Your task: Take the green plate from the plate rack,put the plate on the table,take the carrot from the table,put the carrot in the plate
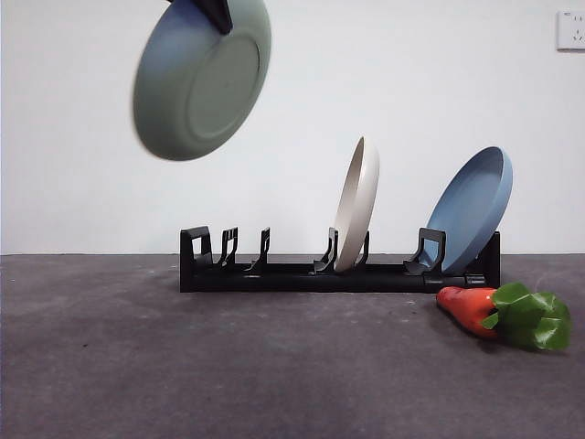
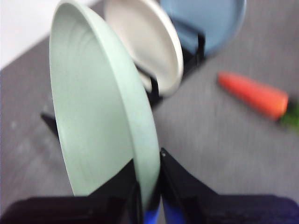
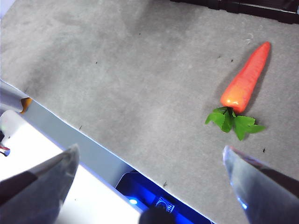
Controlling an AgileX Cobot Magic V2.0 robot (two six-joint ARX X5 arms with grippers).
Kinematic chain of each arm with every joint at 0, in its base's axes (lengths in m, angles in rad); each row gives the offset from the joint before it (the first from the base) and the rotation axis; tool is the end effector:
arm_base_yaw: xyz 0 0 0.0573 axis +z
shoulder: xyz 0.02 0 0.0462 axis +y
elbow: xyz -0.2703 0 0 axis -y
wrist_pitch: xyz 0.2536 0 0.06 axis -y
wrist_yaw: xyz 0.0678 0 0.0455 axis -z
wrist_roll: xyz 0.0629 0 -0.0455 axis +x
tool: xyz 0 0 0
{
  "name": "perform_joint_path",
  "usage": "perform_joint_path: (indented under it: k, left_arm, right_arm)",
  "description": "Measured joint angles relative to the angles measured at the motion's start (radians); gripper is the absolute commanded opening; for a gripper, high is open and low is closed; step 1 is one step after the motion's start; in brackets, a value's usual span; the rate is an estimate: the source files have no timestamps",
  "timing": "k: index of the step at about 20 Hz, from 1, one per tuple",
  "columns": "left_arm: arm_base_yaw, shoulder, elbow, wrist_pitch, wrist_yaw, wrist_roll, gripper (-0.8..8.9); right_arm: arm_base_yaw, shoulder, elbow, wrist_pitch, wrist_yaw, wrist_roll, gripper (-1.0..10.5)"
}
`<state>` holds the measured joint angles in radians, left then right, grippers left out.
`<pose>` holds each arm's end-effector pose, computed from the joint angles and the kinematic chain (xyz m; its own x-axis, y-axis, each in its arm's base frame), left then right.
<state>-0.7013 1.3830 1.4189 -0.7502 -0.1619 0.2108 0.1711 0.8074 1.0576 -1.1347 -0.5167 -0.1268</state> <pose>0.2502 -0.1980 0.3530 0.6737 -0.3580 -0.6465 0.6364 0.7257 0.2614 0.1342 0.0547 0.3250 0.4588 0.5806 -0.6726 -0.5492 0.7803 0.2990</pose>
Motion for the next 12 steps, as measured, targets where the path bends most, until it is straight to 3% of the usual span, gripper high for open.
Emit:
perform_joint_path:
  k: [5,12]
  left_arm:
    - [-0.245,0.042,-0.115,-0.039,-0.299,0.035,-0.06]
    - [-0.354,0.169,-0.363,0.218,-0.381,0.122,-0.06]
  right_arm:
    - [0.0,0.0,0.0,0.0,0.0,0.0,6.9]
    - [0.0,0.0,0.0,0.0,0.0,0.0,6.9]
